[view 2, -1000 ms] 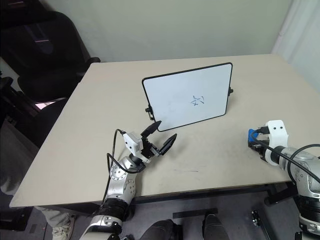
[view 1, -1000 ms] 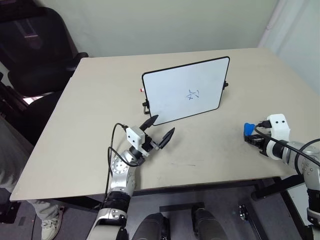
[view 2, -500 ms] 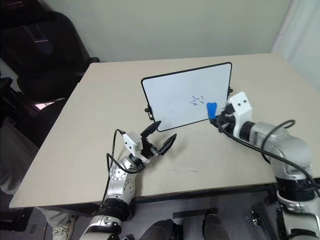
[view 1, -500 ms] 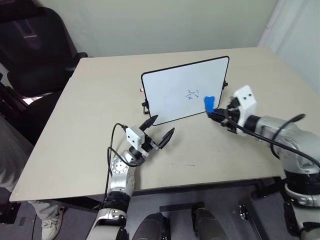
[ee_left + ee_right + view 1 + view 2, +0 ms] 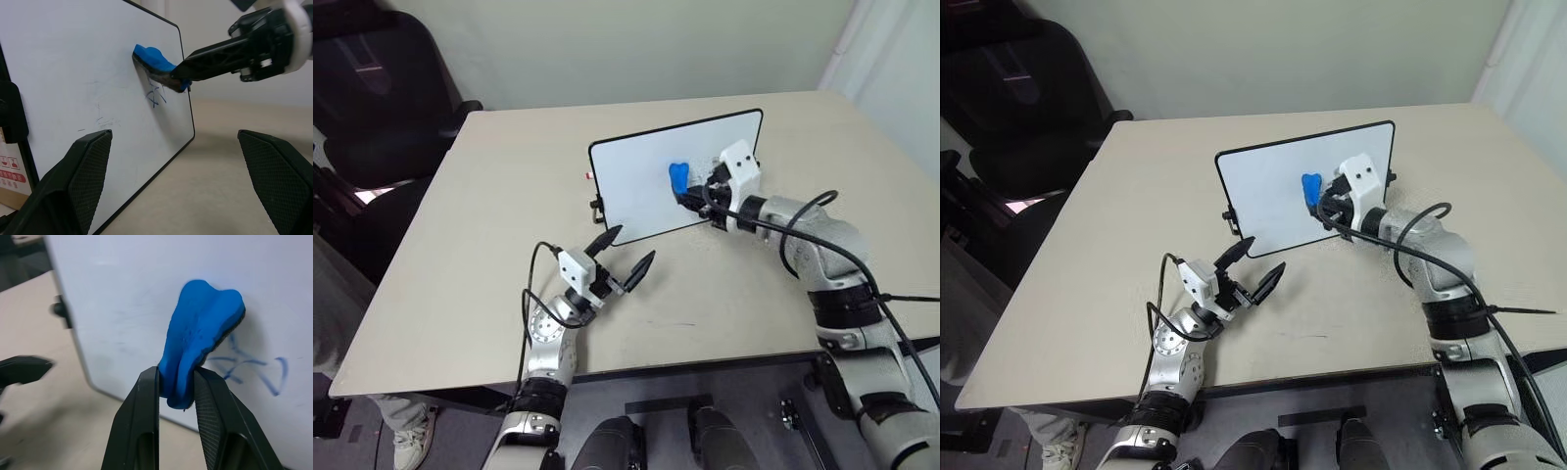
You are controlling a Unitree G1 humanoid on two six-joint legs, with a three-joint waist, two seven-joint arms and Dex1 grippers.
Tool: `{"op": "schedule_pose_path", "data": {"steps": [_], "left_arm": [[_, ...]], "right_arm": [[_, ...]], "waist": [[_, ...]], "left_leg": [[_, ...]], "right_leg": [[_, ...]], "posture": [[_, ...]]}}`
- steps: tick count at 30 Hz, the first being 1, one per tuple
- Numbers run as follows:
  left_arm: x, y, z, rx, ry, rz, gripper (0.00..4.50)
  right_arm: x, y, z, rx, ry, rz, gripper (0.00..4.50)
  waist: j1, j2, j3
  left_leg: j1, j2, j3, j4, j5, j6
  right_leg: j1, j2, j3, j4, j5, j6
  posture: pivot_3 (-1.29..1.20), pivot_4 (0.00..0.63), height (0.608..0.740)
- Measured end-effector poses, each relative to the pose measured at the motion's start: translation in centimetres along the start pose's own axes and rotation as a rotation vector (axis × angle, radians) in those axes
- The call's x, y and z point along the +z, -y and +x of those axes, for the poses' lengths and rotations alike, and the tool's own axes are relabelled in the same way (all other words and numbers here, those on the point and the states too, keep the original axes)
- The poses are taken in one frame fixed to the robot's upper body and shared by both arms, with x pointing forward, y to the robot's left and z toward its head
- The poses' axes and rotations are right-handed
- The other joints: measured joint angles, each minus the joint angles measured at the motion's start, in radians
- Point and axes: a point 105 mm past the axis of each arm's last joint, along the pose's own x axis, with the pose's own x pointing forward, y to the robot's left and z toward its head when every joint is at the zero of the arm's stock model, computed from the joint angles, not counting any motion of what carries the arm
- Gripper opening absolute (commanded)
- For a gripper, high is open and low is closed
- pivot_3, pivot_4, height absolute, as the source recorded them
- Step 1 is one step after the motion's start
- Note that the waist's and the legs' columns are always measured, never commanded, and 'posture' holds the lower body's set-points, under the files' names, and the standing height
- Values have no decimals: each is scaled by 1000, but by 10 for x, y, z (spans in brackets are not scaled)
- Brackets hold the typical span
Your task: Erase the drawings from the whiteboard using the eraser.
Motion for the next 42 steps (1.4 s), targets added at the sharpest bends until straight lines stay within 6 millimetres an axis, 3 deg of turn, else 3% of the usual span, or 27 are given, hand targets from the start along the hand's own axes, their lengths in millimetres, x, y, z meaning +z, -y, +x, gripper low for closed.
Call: {"op": "schedule_pose_path", "data": {"steps": [18, 23, 30, 33, 38, 42], "left_arm": [[2, -4, -3, 19, -4, 18, 4500], [3, -5, -3, 21, -3, 22, 4500], [4, -5, -4, 23, -1, 25, 4500], [4, -5, -4, 22, 0, 26, 4500], [4, -5, -4, 22, 1, 25, 4500], [4, -5, -4, 21, 1, 25, 4500]], "right_arm": [[-44, -4, 9, 36, -165, 64, 1003], [-38, -2, 10, 35, -145, 75, 1003], [5, 12, 6, 14, 28, 111, 1003], [13, 15, 3, 11, 64, 133, 1003], [9, 14, 4, 14, 42, 150, 1003], [-20, 6, 8, 33, -66, 196, 1003]], "waist": [[-2, 0, 0], [-2, 0, 0], [-4, -1, 1], [-4, -1, 1], [-4, -1, 1], [-4, -1, 1]], "left_leg": [[-5, 1, 0, 0, 1, -4], [-6, 1, 0, 0, 1, -5], [-7, 2, 0, 0, 2, -5], [-8, 2, 0, 0, 2, -5], [-8, 2, 0, 0, 2, -5], [-8, 2, 0, 0, 2, -6]], "right_leg": [[-1, 0, -1, 1, 1, -3], [-3, 0, -1, 1, 1, -4], [-5, 1, -2, 1, 2, -5], [-5, 1, -2, 1, 2, -5], [-5, 1, -2, 1, 1, -5], [-5, 1, -2, 2, 1, -5]], "posture": [[0, 150, 726], [0, 150, 726], [0, 150, 726], [0, 150, 726], [0, 150, 726], [0, 150, 726]]}}
